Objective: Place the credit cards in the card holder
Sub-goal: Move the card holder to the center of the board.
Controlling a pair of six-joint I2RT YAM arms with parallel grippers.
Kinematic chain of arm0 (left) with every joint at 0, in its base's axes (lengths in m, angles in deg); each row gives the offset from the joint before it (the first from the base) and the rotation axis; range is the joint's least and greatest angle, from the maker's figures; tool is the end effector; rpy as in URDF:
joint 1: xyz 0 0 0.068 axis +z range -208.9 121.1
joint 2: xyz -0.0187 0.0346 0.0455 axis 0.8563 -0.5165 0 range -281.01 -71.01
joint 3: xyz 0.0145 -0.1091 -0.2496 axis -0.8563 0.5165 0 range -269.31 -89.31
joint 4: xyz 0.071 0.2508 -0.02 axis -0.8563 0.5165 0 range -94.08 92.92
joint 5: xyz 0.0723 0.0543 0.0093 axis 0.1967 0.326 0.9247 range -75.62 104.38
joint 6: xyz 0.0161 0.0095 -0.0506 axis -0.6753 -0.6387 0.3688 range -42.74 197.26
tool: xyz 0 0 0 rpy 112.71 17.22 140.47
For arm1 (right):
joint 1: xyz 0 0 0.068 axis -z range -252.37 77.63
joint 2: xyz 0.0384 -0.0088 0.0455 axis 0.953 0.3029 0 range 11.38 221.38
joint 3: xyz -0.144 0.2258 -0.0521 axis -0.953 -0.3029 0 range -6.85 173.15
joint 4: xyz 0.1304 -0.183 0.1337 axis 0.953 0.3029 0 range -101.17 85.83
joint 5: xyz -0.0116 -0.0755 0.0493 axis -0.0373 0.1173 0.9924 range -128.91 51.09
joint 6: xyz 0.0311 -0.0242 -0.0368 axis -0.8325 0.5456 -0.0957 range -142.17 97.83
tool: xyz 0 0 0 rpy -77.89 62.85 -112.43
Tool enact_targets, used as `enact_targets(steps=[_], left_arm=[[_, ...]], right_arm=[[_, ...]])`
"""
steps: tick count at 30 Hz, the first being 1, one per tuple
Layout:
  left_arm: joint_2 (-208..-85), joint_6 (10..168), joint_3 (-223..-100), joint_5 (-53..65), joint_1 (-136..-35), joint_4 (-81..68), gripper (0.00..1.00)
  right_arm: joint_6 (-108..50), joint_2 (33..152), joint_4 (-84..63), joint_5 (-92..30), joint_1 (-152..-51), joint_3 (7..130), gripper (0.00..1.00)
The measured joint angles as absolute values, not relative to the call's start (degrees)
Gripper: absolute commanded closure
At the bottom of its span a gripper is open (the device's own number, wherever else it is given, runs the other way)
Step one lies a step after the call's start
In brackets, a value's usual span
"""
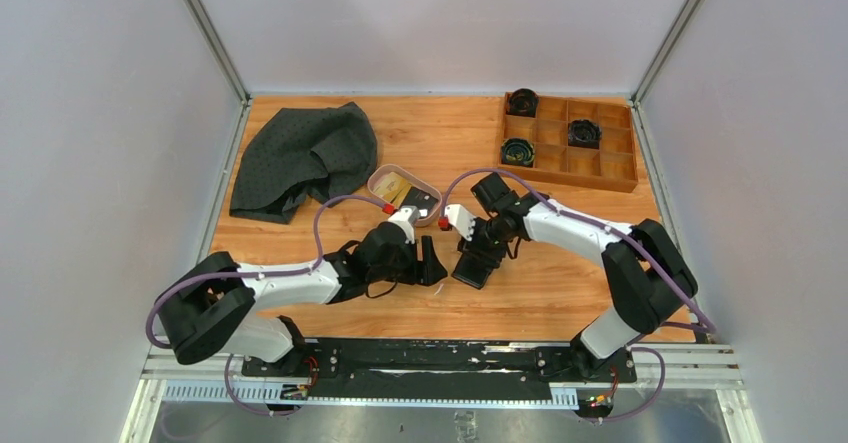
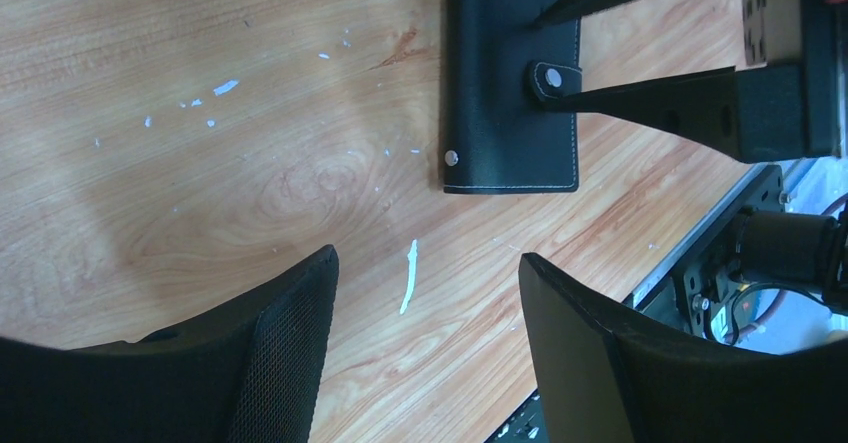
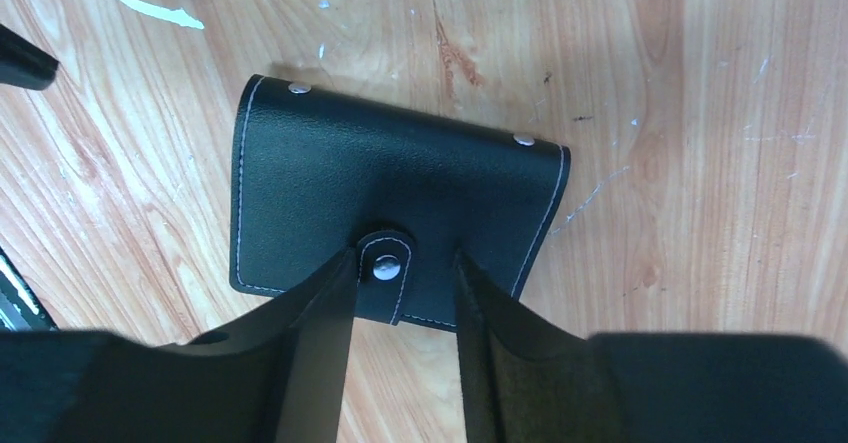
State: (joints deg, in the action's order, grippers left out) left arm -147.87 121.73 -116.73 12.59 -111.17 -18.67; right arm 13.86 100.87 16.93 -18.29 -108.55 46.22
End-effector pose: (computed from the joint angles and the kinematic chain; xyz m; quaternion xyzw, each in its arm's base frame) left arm 0.1550 -0.2022 0.1608 0.0675 0.8838 -0.3551 0.2972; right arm 0.2320 0.1852 0.1835 -0.5974 0.7520 0.1749 0.2168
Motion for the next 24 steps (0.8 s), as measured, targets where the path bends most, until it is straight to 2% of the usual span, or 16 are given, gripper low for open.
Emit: enact_targets(steps=[3,9,14,20,24], left_arm=[[-147.48,122.1,-116.56,12.79,-111.17,-19.17,0.31],[-144.07,122.21,-114.68,13.67,-111.17,-19.45,0.3],[-139.37,119.98,-112.43,13.36,-111.17,-19.74,0.29],[-132.26,115.07,-109.72,11.85,-111.43,-22.49,0.27],[-130.8,110.39,-109.52,11.48,-113.55,-24.57,0.21]], right_arm=[[13.44,100.98,16.93,-19.58,-109.89,46.36,0.83],[13.29,101.4,17.02,-22.31,-111.74,47.1,0.98],[13.33,100.59,17.45,-20.04,-110.96,47.23,1.0],[15.32,95.08,20.16,-5.62,-104.55,47.19,1.0],[17.31,93.79,22.09,2.38,-101.56,47.21,1.0]])
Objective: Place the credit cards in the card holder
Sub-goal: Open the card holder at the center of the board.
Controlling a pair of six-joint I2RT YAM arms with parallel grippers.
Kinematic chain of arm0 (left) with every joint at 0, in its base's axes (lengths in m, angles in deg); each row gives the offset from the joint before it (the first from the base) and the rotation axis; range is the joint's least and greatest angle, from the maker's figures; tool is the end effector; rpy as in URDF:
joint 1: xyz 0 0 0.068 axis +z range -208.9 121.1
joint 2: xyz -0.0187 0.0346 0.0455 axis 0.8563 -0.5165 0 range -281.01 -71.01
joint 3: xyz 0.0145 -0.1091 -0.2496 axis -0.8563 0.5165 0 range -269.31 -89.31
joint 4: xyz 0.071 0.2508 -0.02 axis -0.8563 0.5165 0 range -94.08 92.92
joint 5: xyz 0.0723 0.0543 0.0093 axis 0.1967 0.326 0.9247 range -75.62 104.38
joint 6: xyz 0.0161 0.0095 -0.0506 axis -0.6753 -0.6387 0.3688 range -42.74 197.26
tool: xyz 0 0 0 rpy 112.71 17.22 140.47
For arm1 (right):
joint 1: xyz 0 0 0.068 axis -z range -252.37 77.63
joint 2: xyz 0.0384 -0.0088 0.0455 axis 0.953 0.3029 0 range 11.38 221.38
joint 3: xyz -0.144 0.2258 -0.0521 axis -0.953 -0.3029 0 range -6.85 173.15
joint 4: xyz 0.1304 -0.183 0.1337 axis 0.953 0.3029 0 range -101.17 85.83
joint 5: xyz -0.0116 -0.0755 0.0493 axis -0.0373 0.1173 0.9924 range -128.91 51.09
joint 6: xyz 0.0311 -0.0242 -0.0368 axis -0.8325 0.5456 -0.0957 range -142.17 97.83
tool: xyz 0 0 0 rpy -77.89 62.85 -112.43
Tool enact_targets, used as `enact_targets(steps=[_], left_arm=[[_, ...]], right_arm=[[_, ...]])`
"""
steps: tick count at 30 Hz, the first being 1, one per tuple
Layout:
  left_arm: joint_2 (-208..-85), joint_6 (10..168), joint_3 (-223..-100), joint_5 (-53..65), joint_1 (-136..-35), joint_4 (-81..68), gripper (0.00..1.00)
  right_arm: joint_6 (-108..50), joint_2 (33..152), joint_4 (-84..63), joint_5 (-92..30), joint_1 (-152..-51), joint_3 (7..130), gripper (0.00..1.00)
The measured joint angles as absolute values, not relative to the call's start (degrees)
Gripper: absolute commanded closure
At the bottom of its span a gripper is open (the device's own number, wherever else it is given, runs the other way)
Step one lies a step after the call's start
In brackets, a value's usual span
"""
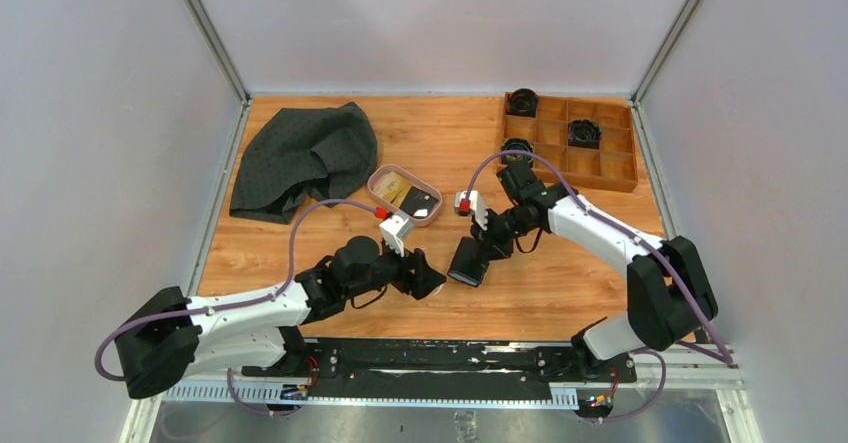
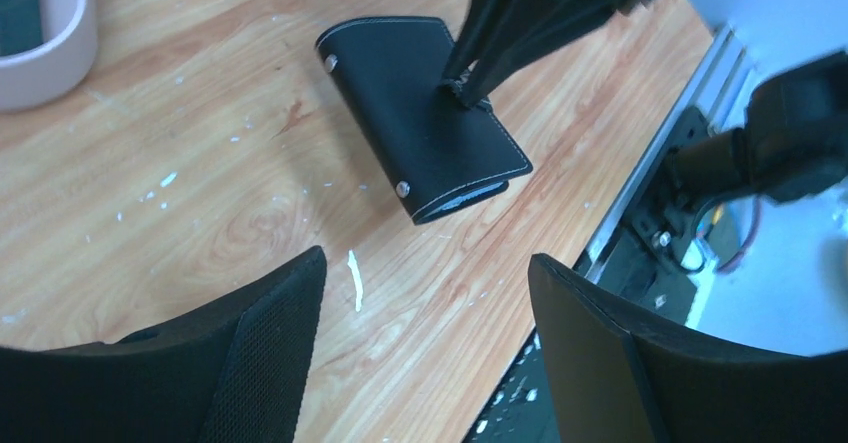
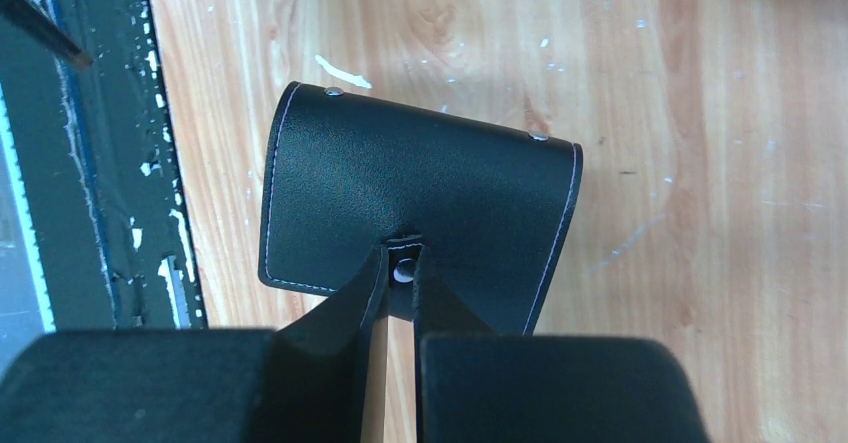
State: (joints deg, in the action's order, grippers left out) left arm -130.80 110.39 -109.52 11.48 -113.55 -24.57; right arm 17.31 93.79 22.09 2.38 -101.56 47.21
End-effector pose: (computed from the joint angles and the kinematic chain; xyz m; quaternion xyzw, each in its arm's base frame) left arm 0.1245 -0.1786 0.1959 0.1665 0.7973 -0.4168 0.4036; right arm 0.2305 0.1557 0.2231 -0.5832 0.7003 0.3199 0.2593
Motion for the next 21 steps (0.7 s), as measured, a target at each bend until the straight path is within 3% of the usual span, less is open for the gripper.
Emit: enact_targets(steps=[4,10,14,21], left_arm=[[-131.43,104.23,-110.02,12.94,-117.14,-25.05,0.13],[-139.52,106.56,-112.67,15.0,-117.84,-28.09,0.12],[-147.59,112.99,-113.43,14.67,-117.88,-31.98,0.13],[-153.18,123.59,-112.19,14.28,-117.9,-41.46,0.23]], right_arm=[[18.78,96.09,24.01,4.2,-101.47,47.32,1.0],[21.05,96.59,25.24,4.74,-101.49,47.3,1.0],[21.97,96.48,25.26,5.44,-101.49,47.27,1.0],[24.0,93.53,23.55,5.97,-101.49,45.37,1.0]])
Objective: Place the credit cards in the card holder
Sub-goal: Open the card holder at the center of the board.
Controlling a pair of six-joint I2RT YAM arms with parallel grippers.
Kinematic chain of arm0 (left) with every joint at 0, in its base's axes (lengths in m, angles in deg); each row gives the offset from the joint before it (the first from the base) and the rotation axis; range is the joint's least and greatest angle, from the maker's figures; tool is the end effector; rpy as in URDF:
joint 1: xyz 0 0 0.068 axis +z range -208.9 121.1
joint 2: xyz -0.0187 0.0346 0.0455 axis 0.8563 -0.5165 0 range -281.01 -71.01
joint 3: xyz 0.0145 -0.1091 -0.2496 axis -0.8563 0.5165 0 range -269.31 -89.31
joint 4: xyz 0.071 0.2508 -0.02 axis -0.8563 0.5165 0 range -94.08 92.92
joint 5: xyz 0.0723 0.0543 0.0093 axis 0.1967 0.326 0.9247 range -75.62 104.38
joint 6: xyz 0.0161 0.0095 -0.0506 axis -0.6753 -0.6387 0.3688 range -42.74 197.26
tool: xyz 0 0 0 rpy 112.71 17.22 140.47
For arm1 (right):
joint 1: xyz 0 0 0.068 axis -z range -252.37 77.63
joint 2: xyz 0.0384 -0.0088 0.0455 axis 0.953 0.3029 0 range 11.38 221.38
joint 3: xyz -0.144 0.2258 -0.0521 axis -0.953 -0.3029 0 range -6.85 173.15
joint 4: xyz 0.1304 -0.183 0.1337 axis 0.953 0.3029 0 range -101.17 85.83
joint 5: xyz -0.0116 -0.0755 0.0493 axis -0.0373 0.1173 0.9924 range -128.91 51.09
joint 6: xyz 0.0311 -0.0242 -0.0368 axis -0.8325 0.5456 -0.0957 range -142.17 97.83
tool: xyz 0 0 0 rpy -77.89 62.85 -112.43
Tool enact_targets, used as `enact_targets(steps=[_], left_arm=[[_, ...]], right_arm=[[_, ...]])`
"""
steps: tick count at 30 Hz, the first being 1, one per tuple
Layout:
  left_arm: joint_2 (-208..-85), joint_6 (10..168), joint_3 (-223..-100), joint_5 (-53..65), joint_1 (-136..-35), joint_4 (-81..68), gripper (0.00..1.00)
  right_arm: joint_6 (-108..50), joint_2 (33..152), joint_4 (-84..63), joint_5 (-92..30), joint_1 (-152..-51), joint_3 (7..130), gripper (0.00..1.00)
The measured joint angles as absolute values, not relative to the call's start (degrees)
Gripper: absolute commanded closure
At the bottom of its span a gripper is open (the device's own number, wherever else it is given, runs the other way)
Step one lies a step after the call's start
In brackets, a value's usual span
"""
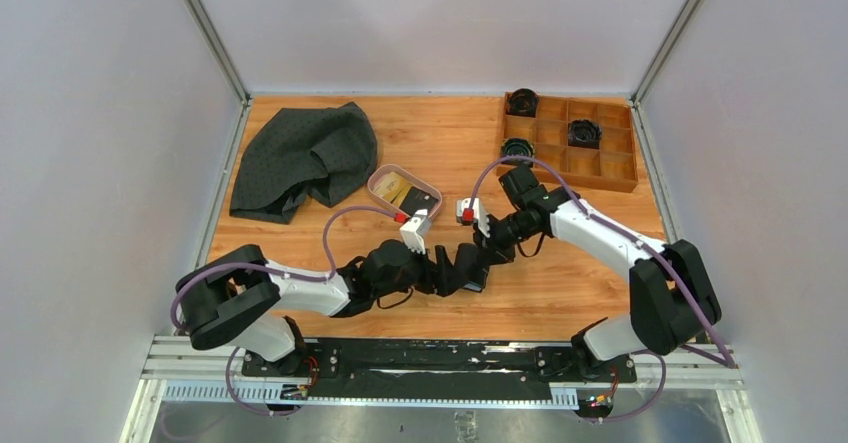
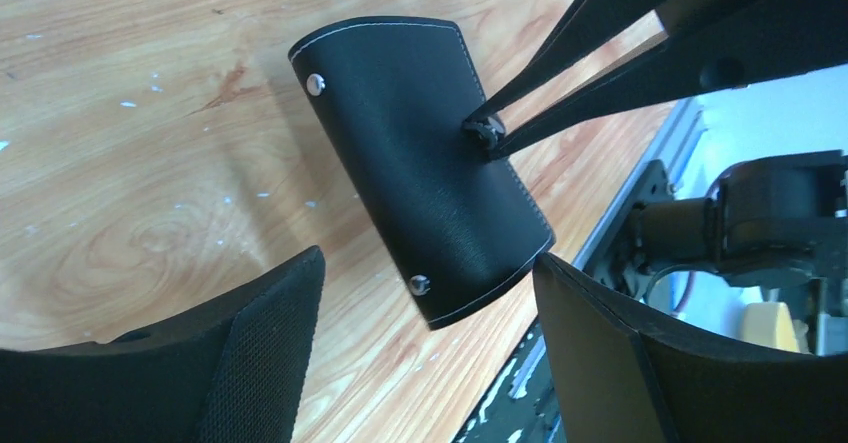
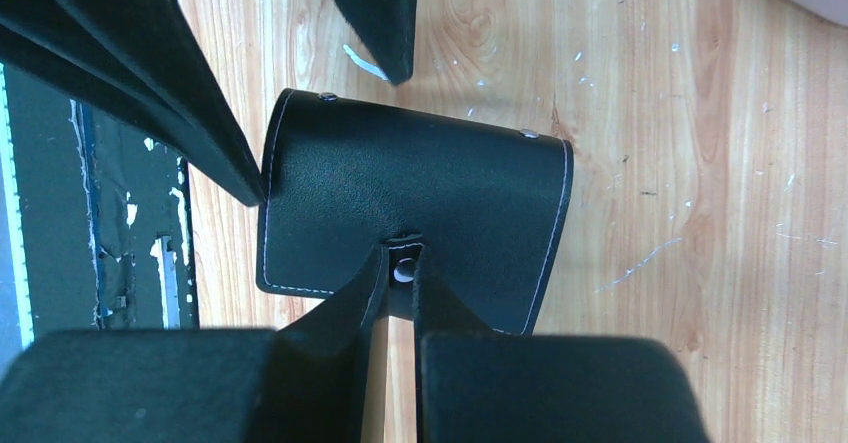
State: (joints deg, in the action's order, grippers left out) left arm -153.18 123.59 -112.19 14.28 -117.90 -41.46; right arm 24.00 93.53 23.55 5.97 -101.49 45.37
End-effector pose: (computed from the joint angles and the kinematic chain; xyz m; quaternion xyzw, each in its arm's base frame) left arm 0.1351 -0.2249 0.1541 0.0919 0.8235 -0.4455 0.3390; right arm 0.2225 0.1527 0.2152 -0.6171 0.6628 0.3383 0.2558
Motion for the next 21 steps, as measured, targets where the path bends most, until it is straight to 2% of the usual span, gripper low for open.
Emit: enact_targets(steps=[6,7,10,11,14,16,21], left_arm=[[-159.26,130.76,-110.81,13.51,-117.86,-53.66,0.4],[-160.74,131.9,-110.44,13.25,-117.86,-55.93,0.5],[-164.35,134.85,-109.56,12.14,-117.51,-61.31,0.88],[-165.29,135.76,-109.21,11.74,-117.46,-63.25,0.97],[-166.23,138.1,-107.6,11.48,-116.46,-67.36,0.99],[-166.23,139.28,-105.8,11.46,-115.61,-69.9,0.94],[-166.23,140.64,-104.19,10.58,-114.34,-72.48,0.6]], right_arm=[[24.35,91.78,22.48,7.21,-101.49,44.26,1.0],[24.42,91.48,22.31,7.46,-101.49,44.02,1.0],[24.9,90.78,21.91,7.61,-101.49,43.56,1.0],[25.11,90.6,21.76,7.63,-101.49,43.47,1.0],[25.51,90.01,21.63,7.65,-101.49,43.32,1.0],[25.86,89.38,21.41,8.0,-101.3,43.23,1.0],[28.11,88.26,21.39,8.55,-101.08,42.73,1.0]])
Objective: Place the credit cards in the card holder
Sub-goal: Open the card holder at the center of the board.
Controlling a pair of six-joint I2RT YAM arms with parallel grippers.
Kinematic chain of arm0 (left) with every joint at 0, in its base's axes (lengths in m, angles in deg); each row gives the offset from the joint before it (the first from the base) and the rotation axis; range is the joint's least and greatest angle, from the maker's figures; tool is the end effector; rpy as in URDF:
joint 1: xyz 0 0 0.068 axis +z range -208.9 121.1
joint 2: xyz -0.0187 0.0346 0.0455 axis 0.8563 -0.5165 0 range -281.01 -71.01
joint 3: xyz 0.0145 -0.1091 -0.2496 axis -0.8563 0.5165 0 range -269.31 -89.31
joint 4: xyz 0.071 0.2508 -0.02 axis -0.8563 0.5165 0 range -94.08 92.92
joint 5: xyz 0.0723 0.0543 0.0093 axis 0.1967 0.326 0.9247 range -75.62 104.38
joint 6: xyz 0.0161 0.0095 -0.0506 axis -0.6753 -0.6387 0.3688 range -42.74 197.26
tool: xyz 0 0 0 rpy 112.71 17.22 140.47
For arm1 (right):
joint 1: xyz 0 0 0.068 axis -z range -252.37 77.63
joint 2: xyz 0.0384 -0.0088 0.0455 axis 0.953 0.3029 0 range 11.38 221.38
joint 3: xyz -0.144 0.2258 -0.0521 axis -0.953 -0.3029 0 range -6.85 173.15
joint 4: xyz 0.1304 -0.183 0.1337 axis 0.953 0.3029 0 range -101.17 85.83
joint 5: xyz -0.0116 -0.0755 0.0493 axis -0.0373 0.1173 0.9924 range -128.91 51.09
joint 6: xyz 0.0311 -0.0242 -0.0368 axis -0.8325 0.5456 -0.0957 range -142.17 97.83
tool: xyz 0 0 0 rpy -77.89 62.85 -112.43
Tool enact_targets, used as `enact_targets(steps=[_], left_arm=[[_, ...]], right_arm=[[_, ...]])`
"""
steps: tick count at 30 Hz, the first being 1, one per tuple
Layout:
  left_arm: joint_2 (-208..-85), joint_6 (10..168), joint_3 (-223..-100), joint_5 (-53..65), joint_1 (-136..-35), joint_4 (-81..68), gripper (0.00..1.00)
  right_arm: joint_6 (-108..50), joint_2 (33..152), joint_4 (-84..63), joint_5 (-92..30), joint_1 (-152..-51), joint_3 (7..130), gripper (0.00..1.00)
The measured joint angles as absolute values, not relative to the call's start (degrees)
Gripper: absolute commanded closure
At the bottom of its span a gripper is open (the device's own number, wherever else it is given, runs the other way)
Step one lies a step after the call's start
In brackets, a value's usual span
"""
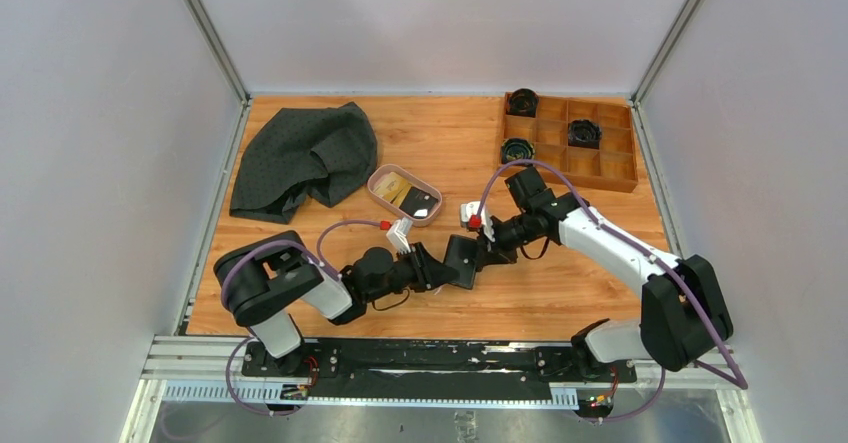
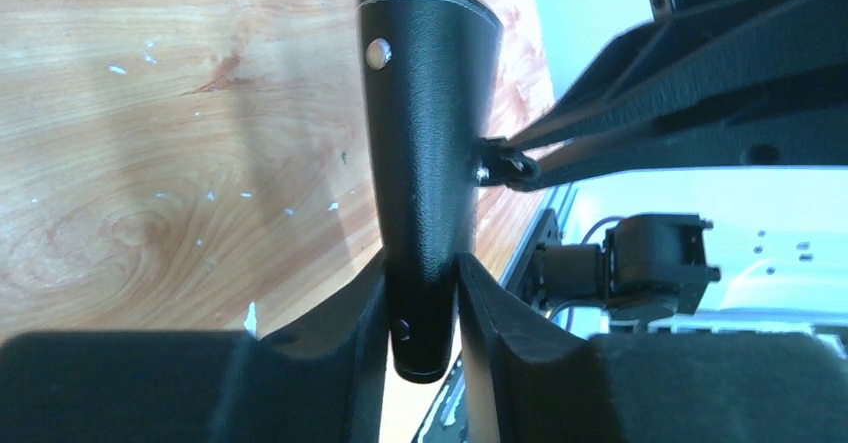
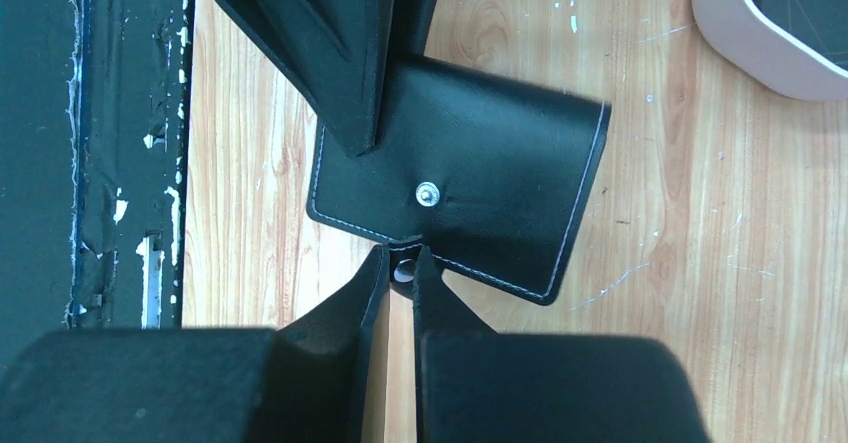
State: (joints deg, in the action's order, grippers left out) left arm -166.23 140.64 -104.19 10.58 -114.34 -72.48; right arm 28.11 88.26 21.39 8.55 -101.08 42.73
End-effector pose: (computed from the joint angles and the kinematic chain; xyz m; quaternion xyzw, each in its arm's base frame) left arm 0.1406 -0.2084 0.1223 -0.0329 0.7760 -0.5549 0.2981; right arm 0.2107 0.1453 0.2268 -0.6430 0.6155 0.3372 0.3066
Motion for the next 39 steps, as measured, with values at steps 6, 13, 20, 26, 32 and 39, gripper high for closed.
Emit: enact_targets(steps=[6,13,20,26,32,39], left_arm=[[-164.66,139.57,-103.92,9.86,-113.01,-67.69,0.33],[-147.61,132.49,-102.88,12.07,-112.7,-52.98,0.24],[-141.51,124.4,-103.12,13.12,-115.45,-46.99,0.11],[-146.38,119.55,-106.33,13.84,-117.57,-43.84,0.08],[-147.87,115.46,-107.51,15.06,-117.64,-41.86,0.07],[-150.62,113.49,-111.2,14.78,-117.64,-41.37,0.07]], right_arm=[[30.12,88.24,21.93,8.7,-100.05,42.23,1.0],[31.87,89.51,23.46,10.17,-98.56,42.09,1.0],[31.63,91.04,25.13,14.23,-98.45,42.25,1.0],[30.93,90.86,25.54,17.95,-97.23,42.51,1.0],[30.69,90.4,25.83,20.07,-95.53,42.51,1.0],[30.56,90.4,25.98,20.74,-95.46,42.51,1.0]])
